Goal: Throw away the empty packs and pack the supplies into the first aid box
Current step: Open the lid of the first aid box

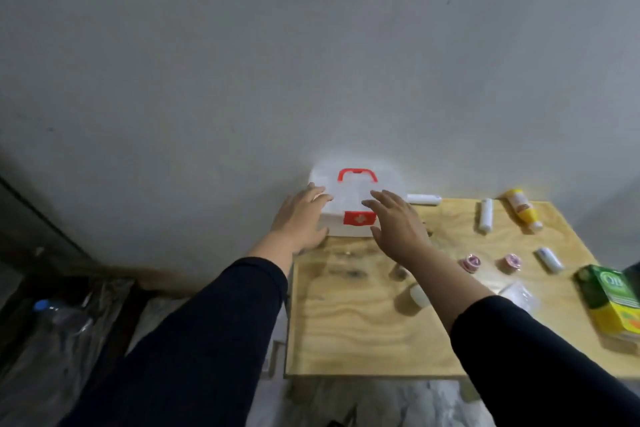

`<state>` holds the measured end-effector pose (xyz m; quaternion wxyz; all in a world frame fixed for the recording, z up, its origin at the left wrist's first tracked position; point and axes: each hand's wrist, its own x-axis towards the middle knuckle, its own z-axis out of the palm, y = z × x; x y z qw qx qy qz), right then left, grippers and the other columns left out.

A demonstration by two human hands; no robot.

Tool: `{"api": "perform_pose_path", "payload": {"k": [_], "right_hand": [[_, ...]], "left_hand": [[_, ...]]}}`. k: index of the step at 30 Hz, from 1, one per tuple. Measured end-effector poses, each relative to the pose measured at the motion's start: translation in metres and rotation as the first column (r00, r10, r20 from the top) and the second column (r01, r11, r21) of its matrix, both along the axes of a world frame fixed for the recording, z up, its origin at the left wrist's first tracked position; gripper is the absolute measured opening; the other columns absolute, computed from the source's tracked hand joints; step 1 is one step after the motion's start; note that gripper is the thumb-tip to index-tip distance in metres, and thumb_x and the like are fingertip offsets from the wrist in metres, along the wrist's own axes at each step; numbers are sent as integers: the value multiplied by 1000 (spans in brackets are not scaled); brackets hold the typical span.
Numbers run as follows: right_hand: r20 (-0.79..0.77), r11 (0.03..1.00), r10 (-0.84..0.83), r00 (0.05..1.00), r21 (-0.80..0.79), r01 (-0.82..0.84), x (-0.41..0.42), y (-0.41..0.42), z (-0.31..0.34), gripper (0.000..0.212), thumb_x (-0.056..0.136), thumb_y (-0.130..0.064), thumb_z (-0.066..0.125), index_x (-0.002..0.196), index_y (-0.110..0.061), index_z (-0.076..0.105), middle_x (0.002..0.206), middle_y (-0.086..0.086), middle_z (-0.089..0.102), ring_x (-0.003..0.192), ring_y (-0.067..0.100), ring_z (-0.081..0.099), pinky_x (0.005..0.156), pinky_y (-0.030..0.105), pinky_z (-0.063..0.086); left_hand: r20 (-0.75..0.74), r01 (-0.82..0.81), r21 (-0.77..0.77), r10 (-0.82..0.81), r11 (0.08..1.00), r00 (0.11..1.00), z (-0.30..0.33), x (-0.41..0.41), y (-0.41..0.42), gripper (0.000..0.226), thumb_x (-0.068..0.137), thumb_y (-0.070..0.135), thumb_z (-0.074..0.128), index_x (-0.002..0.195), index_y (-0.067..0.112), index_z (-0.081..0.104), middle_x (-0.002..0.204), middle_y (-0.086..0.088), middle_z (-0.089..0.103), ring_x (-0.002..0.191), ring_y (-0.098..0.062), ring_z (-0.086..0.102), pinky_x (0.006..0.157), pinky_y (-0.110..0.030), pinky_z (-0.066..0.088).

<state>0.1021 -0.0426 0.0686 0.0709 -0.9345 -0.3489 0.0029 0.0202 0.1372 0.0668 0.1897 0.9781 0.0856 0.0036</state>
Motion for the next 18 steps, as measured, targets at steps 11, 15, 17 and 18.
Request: {"api": "perform_pose_path", "payload": {"k": [11, 15, 17, 18], "right_hand": [[336, 993, 101, 937, -87, -76, 39, 15, -68, 77, 77, -38, 72, 142, -11, 41, 147, 6, 47, 138, 25, 43, 111, 50, 31], [384, 995, 97, 918, -73, -75, 40, 18, -76, 75, 80, -36, 67, 144, -11, 36, 150, 6, 43, 140, 26, 39, 114, 50, 25], [364, 993, 110, 925, -67, -92, 40, 17, -74, 77, 80, -36, 66, 145, -10, 35, 151, 7, 41, 141, 27, 37, 114, 50, 24], [351, 992, 121, 929, -67, -104, 39, 15, -72, 78, 80, -37, 64, 146, -10, 33, 152, 8, 39, 142, 27, 34, 115, 50, 22]], "left_hand": [[129, -1, 210, -27, 978, 991, -53, 55, -11, 75, 93, 21, 60, 153, 22, 15, 163, 3, 12, 151, -15, 4, 119, -34, -2], [189, -49, 214, 8, 976, 982, -60, 56, -12, 72, 93, 17, 60, 153, 23, 19, 162, 5, 17, 151, -14, 8, 117, -30, -2], [191, -39, 221, -4, 974, 982, -60, 56, -11, 72, 94, 17, 59, 153, 22, 18, 162, 5, 16, 151, -14, 8, 118, -30, -1], [187, -32, 223, -11, 974, 982, -59, 56, -10, 71, 95, 18, 58, 153, 22, 17, 162, 4, 16, 151, -14, 7, 118, -31, -1]]}}
